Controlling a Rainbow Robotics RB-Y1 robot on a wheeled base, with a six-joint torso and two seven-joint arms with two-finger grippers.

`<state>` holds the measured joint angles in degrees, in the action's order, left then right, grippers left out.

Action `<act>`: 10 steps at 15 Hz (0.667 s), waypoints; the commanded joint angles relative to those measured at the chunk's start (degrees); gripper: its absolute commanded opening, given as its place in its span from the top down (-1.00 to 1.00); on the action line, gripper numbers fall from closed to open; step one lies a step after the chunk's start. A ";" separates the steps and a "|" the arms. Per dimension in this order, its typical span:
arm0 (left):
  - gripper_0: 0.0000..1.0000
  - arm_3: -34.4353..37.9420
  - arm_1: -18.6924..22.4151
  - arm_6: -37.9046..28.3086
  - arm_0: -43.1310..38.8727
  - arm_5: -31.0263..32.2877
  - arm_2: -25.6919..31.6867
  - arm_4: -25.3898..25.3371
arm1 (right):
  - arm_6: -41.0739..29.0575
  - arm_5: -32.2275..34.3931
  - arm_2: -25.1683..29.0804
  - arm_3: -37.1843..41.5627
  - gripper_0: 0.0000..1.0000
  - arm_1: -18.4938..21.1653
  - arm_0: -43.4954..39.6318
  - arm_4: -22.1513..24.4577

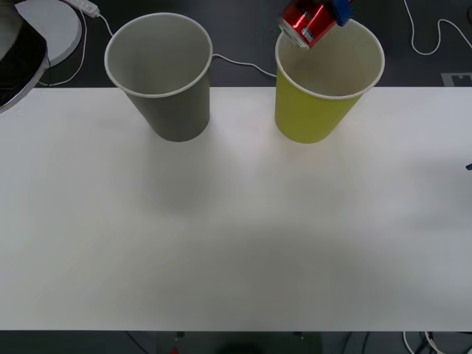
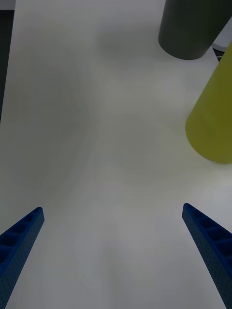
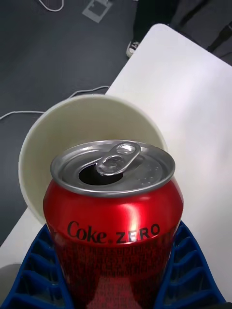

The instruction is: Put the can into the green bin and the plastic bottle into the gray bin

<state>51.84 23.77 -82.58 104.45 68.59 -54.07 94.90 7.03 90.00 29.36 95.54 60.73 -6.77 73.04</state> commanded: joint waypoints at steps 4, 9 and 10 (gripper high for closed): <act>0.93 -13.35 -8.82 -0.12 4.01 -8.03 -3.06 -0.68 | 0.00 0.00 0.00 0.00 -1.00 0.00 0.00 0.00; 0.93 -15.37 -9.53 0.05 4.01 -9.88 -3.06 -1.30 | 0.00 0.00 0.00 0.00 -1.00 0.00 0.00 0.00; 0.91 -15.37 -9.53 0.14 4.01 -10.05 -3.06 -1.39 | 0.00 0.00 0.00 0.00 -1.00 0.00 0.00 0.00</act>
<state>36.47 14.23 -82.51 108.46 58.66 -57.13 93.60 7.03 90.00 29.36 95.54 60.73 -6.77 73.04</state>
